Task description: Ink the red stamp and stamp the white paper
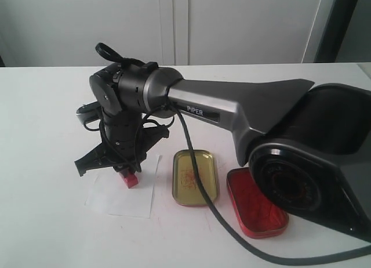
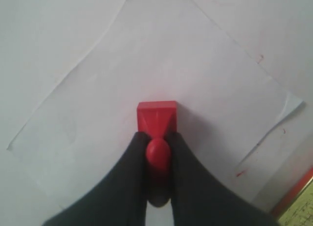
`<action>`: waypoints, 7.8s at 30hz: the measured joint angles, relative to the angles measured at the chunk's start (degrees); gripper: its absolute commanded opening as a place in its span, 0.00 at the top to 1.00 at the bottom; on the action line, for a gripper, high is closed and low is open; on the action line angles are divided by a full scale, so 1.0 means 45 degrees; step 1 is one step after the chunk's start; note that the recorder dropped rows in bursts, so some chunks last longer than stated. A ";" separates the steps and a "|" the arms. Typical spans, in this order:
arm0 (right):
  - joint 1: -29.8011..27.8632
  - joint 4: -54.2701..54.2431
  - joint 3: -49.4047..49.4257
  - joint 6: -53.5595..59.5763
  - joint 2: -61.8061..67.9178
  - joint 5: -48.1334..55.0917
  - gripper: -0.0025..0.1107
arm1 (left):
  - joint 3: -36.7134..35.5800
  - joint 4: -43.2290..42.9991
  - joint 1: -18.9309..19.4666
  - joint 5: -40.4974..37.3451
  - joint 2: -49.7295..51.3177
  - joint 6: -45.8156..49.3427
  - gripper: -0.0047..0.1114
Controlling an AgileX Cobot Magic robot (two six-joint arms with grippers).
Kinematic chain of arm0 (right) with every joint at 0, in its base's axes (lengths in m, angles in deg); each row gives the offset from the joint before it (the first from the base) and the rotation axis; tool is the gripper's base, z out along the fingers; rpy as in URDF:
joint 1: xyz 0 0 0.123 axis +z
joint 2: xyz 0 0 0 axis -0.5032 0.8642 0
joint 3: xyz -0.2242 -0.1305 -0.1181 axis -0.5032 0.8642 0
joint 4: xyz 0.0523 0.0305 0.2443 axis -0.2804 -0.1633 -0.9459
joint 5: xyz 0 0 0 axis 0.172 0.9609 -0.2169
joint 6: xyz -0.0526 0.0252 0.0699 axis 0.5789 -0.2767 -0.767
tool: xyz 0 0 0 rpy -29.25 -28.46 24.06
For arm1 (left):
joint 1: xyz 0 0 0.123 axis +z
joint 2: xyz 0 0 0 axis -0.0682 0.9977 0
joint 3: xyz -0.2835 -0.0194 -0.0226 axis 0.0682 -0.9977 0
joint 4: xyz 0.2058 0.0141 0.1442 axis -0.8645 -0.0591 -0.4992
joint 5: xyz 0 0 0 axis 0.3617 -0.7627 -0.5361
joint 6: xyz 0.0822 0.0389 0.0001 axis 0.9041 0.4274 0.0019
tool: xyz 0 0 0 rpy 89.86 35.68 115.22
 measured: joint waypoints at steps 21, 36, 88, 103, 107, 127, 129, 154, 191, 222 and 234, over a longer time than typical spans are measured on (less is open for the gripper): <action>0.0000 0.0020 0.0032 0.0000 -0.0698 -0.0004 0.98 | 0.0000 0.0000 0.0000 0.0000 0.0000 0.0000 0.96; 0.0000 0.0186 0.0160 0.0000 -0.1012 -0.0356 0.98 | 0.0000 0.0000 0.0000 0.0000 0.0000 0.0000 0.96; -0.0955 -0.3076 0.0434 0.0576 -0.1881 0.1177 0.98 | 0.0000 0.0000 0.0000 0.0000 0.0000 0.0000 0.96; -0.2876 -0.5158 0.2510 0.1439 -0.2588 -0.1081 0.98 | 0.0000 0.0000 0.0000 0.0000 0.0000 0.0000 0.96; -0.3552 -0.6332 0.3150 0.2380 -0.2588 -0.1966 0.98 | 0.0000 0.0000 0.0000 0.0000 0.0000 0.0000 0.96; -0.5727 -1.4404 0.4867 0.8298 -0.1366 -0.4731 0.98 | 0.0000 0.0000 0.0000 0.0000 0.0000 0.0000 0.96; -0.5727 -1.4722 0.4867 0.8507 -0.1138 -0.4892 0.98 | 0.0000 0.0000 0.0000 0.0000 0.0000 0.0000 0.96; -0.5727 -1.3769 0.4897 0.7966 -0.0862 -0.5485 0.78 | 0.0000 0.0000 0.0000 0.0000 0.0000 0.0000 0.96; -0.6333 -0.3696 0.4897 0.1941 -0.4004 -0.0654 0.98 | 0.0000 0.0000 0.0000 0.0000 0.0000 0.0000 0.96; -0.8761 -0.1264 0.7030 0.2130 -0.6267 0.1204 0.98 | 0.0000 0.0000 0.0000 0.0000 0.0000 0.0000 0.96; -0.9445 -0.1264 0.8495 0.2152 -0.7853 0.0275 0.98 | 0.0000 -0.0028 0.0000 0.0000 0.0000 0.0000 0.96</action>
